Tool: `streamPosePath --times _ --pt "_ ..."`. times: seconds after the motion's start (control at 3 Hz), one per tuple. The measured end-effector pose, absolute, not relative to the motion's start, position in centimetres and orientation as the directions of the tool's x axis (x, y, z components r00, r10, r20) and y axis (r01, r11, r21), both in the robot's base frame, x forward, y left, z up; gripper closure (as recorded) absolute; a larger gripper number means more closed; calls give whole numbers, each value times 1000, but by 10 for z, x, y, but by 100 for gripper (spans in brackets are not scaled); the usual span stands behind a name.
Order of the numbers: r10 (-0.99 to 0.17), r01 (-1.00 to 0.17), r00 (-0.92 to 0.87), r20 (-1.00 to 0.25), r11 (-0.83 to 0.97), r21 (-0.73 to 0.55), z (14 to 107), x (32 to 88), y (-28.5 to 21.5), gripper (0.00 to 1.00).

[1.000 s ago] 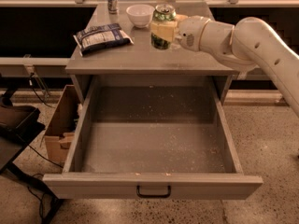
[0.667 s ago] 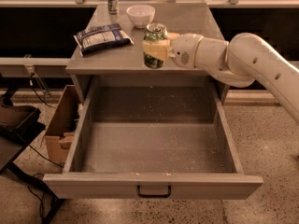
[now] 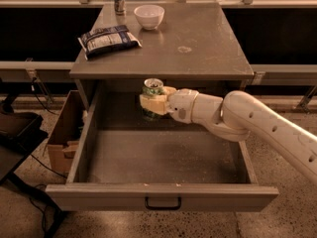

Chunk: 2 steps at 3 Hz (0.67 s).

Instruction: Place green can into top drawer

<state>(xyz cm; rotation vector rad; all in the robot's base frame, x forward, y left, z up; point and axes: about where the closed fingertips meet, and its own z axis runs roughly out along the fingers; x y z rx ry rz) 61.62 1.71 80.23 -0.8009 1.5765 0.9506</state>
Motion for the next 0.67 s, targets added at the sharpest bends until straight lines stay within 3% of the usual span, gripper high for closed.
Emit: streamPosePath --times 0.67 --pt "-167 -798 -219 -961 598 78 672 624 3 100"
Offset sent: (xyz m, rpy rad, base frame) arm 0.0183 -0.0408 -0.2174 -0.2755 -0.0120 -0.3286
